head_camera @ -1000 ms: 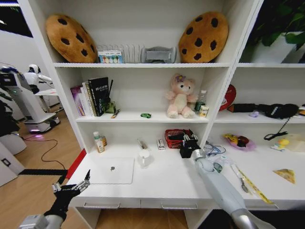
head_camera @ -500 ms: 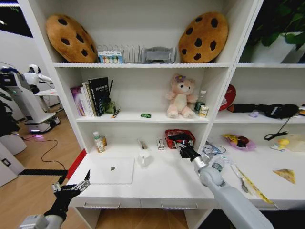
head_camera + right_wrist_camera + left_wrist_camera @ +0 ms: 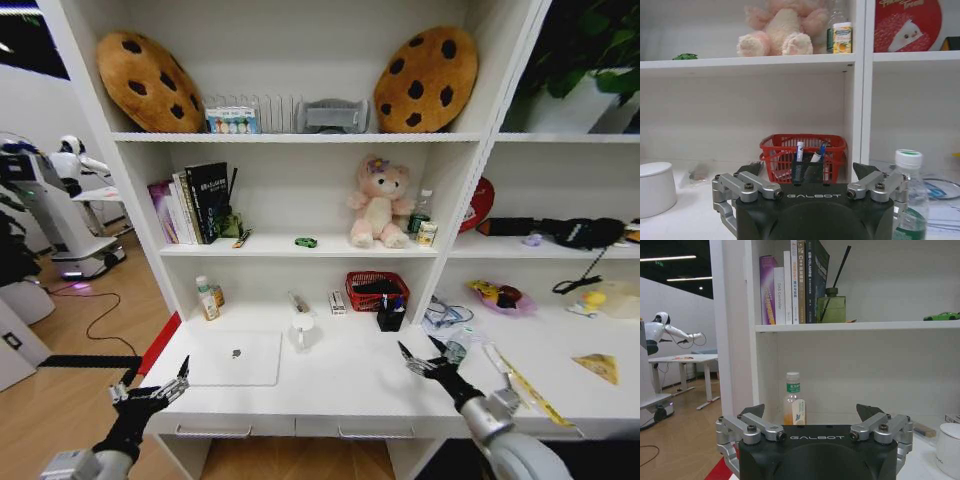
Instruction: Organize the objects on the table.
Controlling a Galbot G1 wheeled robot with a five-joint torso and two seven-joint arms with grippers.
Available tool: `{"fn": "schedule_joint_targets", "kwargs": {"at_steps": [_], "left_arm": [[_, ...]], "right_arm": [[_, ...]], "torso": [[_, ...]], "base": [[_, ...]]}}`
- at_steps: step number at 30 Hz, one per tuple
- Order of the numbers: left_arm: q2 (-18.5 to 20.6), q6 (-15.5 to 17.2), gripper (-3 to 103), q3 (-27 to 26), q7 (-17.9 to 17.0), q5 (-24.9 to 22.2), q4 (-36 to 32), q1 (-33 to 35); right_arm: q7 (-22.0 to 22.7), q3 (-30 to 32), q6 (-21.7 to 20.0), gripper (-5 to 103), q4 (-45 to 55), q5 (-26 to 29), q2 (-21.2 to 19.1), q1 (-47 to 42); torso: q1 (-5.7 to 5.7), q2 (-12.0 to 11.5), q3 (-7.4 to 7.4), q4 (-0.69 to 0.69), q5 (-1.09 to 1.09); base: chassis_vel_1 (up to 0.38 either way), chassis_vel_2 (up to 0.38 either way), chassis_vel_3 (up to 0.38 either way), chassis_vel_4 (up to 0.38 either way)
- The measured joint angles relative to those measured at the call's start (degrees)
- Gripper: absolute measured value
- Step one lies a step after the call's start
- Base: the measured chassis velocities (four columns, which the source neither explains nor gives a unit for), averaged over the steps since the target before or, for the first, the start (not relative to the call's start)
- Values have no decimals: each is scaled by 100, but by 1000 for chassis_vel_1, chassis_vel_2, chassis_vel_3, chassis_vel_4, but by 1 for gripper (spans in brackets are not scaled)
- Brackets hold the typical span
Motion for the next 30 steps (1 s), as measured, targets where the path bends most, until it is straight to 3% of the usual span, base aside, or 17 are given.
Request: {"fn": "schedule_joint_targets", "kwargs": {"at_steps": [1, 2, 4, 9, 25, 30], "left_arm": [[0, 0, 100, 0, 1, 0, 0, 0], [0, 0, 100, 0, 1, 0, 0, 0], [0, 0, 100, 0, 1, 0, 0, 0], [0, 0, 100, 0, 1, 0, 0, 0], [0, 0, 100, 1, 3, 0, 0, 0], [1, 0, 100, 0, 2, 0, 0, 0]], "right_arm": [[3, 395, 40, 100, 123, -48, 182, -380], [3, 395, 40, 100, 123, -48, 182, -380], [-64, 743, 27, 100, 479, -66, 717, -909], [-31, 708, 101, 100, 677, -70, 1127, -997], [210, 628, 0, 100, 367, 25, 1023, -595], [580, 585, -167, 100, 53, 42, 762, -247]], "torso": [[0, 0, 0, 0, -2], [0, 0, 0, 0, -2], [0, 0, 0, 1, -2], [0, 0, 1, 1, -2], [2, -1, 2, 0, 2], [1, -1, 2, 1, -2]], "base": [[0, 0, 0, 0], [0, 0, 0, 0], [0, 0, 0, 0], [0, 0, 0, 0], [-64, -62, 57, 56], [7, 11, -8, -7]]}}
